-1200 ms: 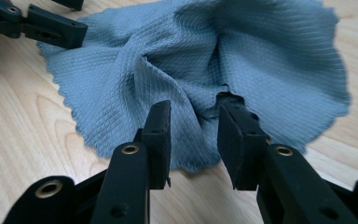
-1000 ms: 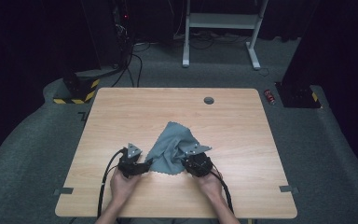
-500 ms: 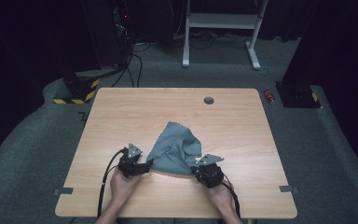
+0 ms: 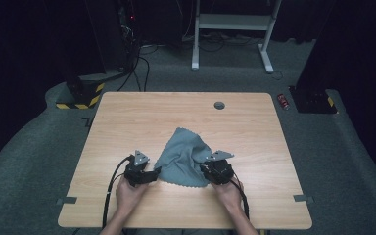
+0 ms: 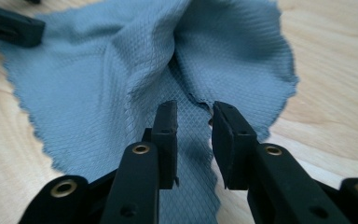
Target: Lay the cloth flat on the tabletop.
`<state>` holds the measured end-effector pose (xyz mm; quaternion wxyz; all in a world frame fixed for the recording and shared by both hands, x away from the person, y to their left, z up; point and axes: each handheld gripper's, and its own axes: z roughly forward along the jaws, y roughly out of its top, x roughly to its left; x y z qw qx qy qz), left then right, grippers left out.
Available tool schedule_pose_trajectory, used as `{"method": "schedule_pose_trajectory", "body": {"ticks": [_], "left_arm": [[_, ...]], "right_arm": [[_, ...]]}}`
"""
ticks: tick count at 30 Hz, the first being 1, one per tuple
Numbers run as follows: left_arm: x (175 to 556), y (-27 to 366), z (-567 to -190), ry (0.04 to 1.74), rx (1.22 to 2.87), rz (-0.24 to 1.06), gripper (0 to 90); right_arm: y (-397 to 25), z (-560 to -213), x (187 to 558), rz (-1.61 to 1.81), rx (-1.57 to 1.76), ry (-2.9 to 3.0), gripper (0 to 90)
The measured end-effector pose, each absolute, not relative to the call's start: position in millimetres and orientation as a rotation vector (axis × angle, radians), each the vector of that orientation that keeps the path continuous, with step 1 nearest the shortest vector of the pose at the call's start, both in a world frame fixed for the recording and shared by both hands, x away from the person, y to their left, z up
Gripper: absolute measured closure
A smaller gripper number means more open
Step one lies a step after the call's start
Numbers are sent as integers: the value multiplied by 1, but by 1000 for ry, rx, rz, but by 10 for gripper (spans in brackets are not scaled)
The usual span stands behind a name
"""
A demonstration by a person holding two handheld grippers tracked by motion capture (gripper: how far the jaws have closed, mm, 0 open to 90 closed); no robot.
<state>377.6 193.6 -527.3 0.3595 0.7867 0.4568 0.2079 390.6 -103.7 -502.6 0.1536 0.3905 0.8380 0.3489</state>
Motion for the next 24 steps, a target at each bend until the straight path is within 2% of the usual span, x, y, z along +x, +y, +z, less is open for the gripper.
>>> {"method": "schedule_pose_trajectory", "body": {"ticks": [4, 5, 6, 10, 19, 24], "left_arm": [[378, 194, -527, 1178, 2029, 536, 339], [378, 194, -527, 1178, 2029, 536, 339], [378, 194, -527, 1178, 2029, 536, 339], [378, 194, -527, 1178, 2029, 536, 339], [378, 194, -527, 1177, 2029, 535, 338], [378, 194, -527, 1171, 2034, 535, 328]], "right_arm": [[-98, -512, 397, 943, 1140, 2433, 680], [-100, -514, 398, 939, 1129, 2430, 739], [-100, -514, 398, 939, 1129, 2430, 739], [-103, -513, 396, 914, 1093, 2440, 882], [-130, -499, 387, 911, 1127, 2314, 891], [-150, -507, 384, 875, 1195, 2299, 889]]}}
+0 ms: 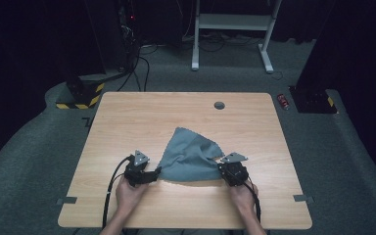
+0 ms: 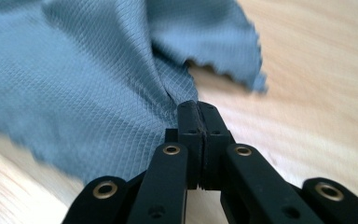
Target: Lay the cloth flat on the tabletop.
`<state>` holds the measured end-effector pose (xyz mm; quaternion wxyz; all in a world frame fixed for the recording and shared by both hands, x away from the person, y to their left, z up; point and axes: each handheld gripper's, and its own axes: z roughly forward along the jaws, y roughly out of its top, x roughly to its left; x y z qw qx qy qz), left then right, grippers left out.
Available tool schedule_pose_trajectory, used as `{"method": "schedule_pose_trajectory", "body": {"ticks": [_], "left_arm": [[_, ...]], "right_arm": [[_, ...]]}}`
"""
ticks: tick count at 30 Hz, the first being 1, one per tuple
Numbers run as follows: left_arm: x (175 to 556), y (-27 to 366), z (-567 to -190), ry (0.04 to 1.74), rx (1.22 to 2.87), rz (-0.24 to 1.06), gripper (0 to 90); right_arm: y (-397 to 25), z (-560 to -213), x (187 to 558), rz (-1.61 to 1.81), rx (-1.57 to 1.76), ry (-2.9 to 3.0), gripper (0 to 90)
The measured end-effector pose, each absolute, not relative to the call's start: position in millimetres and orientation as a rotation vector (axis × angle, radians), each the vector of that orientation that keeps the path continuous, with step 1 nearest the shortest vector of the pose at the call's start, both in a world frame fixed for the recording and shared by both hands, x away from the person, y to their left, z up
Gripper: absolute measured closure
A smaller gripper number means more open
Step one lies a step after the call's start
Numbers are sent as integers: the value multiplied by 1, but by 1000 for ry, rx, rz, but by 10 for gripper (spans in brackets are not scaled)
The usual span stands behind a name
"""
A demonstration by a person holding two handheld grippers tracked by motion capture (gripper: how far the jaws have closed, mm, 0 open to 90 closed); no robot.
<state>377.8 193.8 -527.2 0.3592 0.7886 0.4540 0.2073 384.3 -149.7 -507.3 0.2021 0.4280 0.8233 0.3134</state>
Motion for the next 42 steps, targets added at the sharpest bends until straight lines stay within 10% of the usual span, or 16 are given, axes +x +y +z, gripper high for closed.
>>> {"method": "schedule_pose_trajectory", "body": {"ticks": [15, 20, 30, 42], "left_arm": [[378, 194, -527, 1171, 2034, 535, 328], [378, 194, -527, 1171, 2034, 535, 329], [377, 192, -527, 1155, 2039, 528, 339], [364, 191, -527, 1100, 2046, 510, 477]], "right_arm": [[-140, -507, 404, 958, 1281, 2264, 737], [-132, -513, 412, 880, 1252, 2327, 882], [-147, -507, 412, 823, 1259, 2258, 883], [-132, -507, 377, 981, 1128, 2304, 687]]}}
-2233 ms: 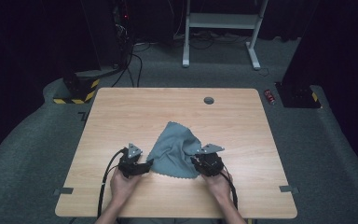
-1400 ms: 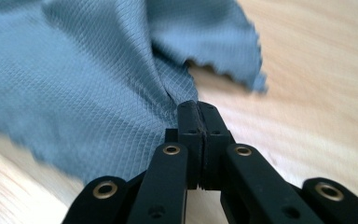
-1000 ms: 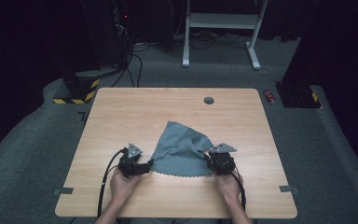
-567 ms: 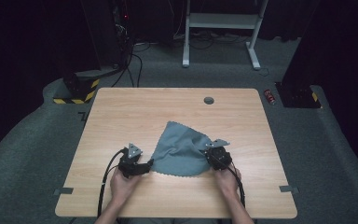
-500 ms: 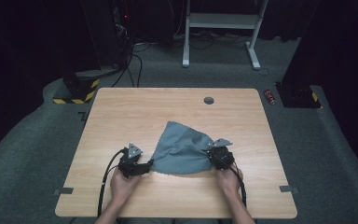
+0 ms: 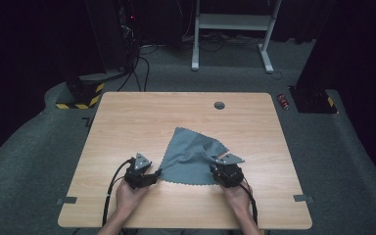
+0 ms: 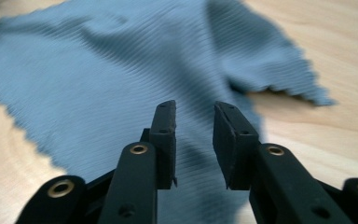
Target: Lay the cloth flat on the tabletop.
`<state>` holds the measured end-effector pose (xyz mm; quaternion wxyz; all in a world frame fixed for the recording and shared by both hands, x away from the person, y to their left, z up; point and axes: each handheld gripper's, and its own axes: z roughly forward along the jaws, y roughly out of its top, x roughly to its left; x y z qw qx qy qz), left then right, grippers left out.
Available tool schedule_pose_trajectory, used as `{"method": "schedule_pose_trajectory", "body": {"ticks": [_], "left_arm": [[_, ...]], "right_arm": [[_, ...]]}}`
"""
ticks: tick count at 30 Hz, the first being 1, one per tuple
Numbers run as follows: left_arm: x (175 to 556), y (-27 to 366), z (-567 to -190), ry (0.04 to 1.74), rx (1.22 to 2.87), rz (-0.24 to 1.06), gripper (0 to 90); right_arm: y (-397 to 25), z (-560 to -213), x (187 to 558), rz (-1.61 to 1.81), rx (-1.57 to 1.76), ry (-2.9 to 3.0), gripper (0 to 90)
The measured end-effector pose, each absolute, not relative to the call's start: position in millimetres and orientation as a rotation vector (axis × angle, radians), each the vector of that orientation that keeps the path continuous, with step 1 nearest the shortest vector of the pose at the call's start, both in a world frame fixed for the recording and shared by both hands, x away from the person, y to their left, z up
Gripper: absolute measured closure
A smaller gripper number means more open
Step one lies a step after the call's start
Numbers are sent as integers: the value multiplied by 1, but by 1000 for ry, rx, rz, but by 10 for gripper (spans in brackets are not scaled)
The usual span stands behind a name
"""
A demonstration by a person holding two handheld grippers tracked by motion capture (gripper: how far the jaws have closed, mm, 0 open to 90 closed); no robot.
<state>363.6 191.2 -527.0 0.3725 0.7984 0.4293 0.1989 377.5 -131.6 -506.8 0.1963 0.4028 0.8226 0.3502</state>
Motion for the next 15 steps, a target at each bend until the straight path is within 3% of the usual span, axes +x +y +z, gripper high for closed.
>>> {"method": "schedule_pose_trajectory", "body": {"ticks": [3, 6, 11, 13, 15], "left_arm": [[356, 190, -527, 1078, 2052, 513, 576], [349, 189, -526, 1082, 2055, 514, 592], [341, 187, -523, 1086, 2091, 487, 585], [341, 186, -521, 1088, 2110, 454, 497], [344, 184, -517, 1079, 2156, 434, 495]], "right_arm": [[-127, -513, 375, 983, 1135, 2322, 654], [-126, -520, 373, 975, 1124, 2336, 636], [-127, -524, 364, 998, 1088, 2310, 613], [-129, -524, 363, 1003, 1094, 2317, 610], [-131, -524, 364, 1022, 1110, 2328, 585]]}}
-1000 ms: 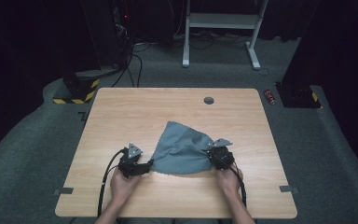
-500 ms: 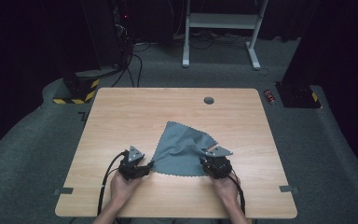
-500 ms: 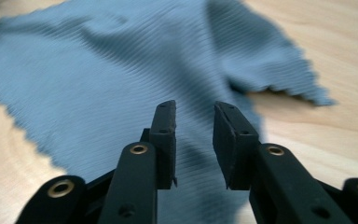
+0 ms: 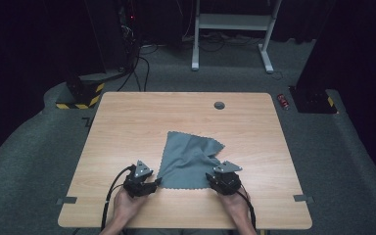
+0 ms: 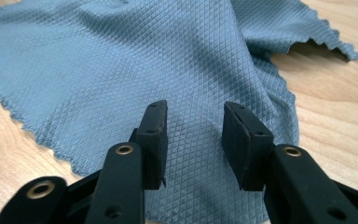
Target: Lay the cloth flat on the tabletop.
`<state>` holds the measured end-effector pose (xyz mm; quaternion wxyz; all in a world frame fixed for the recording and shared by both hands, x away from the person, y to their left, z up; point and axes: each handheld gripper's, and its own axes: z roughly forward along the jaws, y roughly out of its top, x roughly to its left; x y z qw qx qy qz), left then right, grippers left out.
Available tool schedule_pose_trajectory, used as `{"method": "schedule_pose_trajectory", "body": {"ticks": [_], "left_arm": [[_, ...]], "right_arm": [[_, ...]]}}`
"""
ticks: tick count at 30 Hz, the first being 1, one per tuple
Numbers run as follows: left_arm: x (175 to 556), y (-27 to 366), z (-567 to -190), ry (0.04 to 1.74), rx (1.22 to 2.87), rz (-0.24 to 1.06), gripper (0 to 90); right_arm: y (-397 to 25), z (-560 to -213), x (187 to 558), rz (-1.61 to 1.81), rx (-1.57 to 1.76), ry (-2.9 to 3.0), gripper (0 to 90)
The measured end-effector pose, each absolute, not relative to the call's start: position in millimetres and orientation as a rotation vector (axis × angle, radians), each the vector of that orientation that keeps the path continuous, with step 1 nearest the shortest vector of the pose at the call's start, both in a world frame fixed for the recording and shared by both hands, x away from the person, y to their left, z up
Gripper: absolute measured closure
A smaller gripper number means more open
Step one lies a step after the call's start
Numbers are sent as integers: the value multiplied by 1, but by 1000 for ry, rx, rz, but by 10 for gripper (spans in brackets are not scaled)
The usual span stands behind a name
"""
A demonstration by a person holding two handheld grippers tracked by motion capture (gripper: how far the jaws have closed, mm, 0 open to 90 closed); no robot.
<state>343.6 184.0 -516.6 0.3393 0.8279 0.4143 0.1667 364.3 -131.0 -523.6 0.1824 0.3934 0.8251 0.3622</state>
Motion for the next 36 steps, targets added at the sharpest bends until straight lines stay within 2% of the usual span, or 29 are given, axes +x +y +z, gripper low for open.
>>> {"method": "schedule_pose_trajectory", "body": {"ticks": [4, 11, 13, 19, 25, 30, 34, 36], "left_arm": [[355, 180, -506, 1068, 2142, 386, 479], [396, 166, -488, 1080, 2118, 404, 466], [420, 159, -488, 1118, 2100, 406, 468], [453, 146, -494, 1165, 2098, 423, 490], [476, 134, -507, 1224, 2113, 481, 564], [481, 132, -512, 1223, 2145, 497, 686], [481, 132, -510, 1223, 2202, 578, 854], [481, 136, -509, 1245, 2196, 577, 854]], "right_arm": [[-131, -524, 361, 1017, 1100, 2330, 585], [-132, -524, 360, 1014, 1094, 2329, 585], [-132, -524, 360, 1015, 1092, 2330, 585], [-132, -524, 360, 1015, 1092, 2330, 585], [-132, -524, 360, 1015, 1096, 2331, 585], [-132, -524, 360, 1015, 1095, 2331, 585], [-132, -524, 359, 1015, 1099, 2331, 585], [-132, -524, 360, 1015, 1095, 2331, 585]]}}
